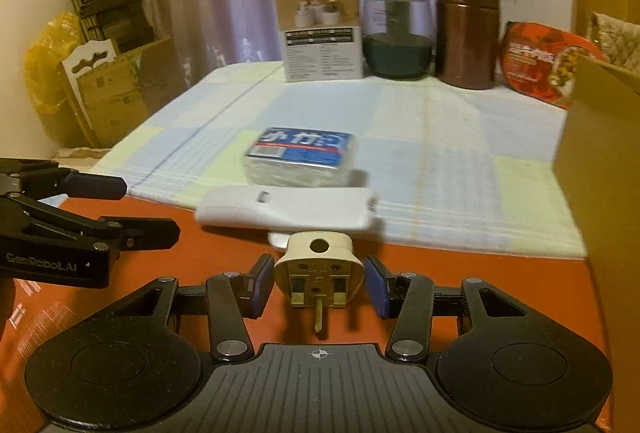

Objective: Organize rigid objects
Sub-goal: 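Grasp the long white bar with the left tool while the right tool holds the plug, then hold the plug adapter and white bar lifted above the table, then carry the plug adapter and white bar into the cardboard box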

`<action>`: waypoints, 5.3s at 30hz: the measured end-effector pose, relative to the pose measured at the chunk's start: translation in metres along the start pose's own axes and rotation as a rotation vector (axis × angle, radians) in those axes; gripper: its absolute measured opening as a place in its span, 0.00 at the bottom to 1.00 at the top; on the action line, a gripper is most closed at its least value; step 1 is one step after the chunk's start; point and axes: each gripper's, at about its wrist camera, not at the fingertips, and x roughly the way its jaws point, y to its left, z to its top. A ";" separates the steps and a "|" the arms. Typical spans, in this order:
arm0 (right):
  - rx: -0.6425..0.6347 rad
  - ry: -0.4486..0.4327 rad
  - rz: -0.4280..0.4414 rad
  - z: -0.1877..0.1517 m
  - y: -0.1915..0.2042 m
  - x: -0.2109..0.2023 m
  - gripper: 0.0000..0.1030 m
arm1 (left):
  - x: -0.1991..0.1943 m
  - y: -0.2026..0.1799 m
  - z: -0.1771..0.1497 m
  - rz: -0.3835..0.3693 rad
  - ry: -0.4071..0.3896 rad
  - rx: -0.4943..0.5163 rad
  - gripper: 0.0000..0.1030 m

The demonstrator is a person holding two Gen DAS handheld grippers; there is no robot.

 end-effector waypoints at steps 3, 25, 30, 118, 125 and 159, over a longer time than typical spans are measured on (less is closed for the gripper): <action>0.013 0.001 -0.022 -0.003 -0.012 -0.007 0.44 | 0.009 -0.002 0.004 -0.019 -0.002 0.025 0.77; 0.009 -0.002 -0.086 -0.003 -0.052 -0.028 0.44 | 0.077 -0.005 0.040 -0.277 0.113 0.361 0.63; 0.014 0.004 -0.084 -0.006 -0.052 -0.029 0.44 | 0.073 -0.010 0.037 -0.289 0.147 0.374 0.39; 0.089 -0.054 -0.035 -0.024 -0.047 -0.131 0.44 | -0.064 -0.116 -0.005 -0.067 -0.019 -0.075 0.31; 0.091 -0.048 -0.030 -0.028 -0.046 -0.131 0.44 | -0.069 -0.118 -0.015 -0.079 0.006 -0.104 0.31; 0.100 -0.039 -0.011 -0.026 -0.047 -0.137 0.44 | -0.078 -0.115 0.004 -0.085 -0.009 -0.141 0.31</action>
